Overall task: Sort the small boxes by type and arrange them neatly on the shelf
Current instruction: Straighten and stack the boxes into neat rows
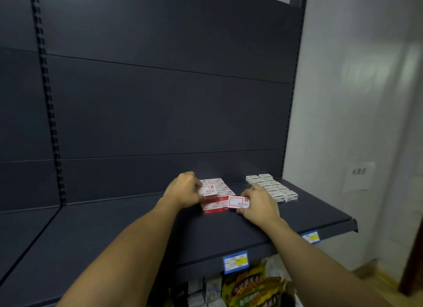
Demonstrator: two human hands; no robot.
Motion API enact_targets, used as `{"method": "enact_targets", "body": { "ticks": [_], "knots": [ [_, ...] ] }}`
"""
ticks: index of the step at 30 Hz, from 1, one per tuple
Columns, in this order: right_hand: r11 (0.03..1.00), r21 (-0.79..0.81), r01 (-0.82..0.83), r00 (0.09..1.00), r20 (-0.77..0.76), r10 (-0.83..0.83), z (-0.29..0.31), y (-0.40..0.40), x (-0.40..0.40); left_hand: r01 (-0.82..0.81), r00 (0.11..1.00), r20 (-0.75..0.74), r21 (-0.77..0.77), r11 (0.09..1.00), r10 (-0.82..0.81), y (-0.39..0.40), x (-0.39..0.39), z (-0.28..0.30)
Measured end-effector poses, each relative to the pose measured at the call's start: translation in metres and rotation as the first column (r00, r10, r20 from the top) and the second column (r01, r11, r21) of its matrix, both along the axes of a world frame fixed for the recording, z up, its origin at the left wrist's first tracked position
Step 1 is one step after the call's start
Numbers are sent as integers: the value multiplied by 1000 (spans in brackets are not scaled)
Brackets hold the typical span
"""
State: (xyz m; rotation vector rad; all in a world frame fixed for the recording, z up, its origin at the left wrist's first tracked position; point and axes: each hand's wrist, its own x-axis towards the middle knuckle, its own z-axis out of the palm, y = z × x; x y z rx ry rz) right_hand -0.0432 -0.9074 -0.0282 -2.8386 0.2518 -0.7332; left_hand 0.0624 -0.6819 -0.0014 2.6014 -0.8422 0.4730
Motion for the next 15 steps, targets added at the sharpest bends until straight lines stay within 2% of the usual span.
{"method": "enact_targets", "body": {
  "ticks": [7,15],
  "knots": [
    [998,49,-45,998,53,43,5,-32,39,-30,999,-16,79,996,32,-34,32,5],
    [984,70,-161,986,65,157,-2,-69,77,-130,992,2,71,989,130,-59,45,-4]
  ]
}}
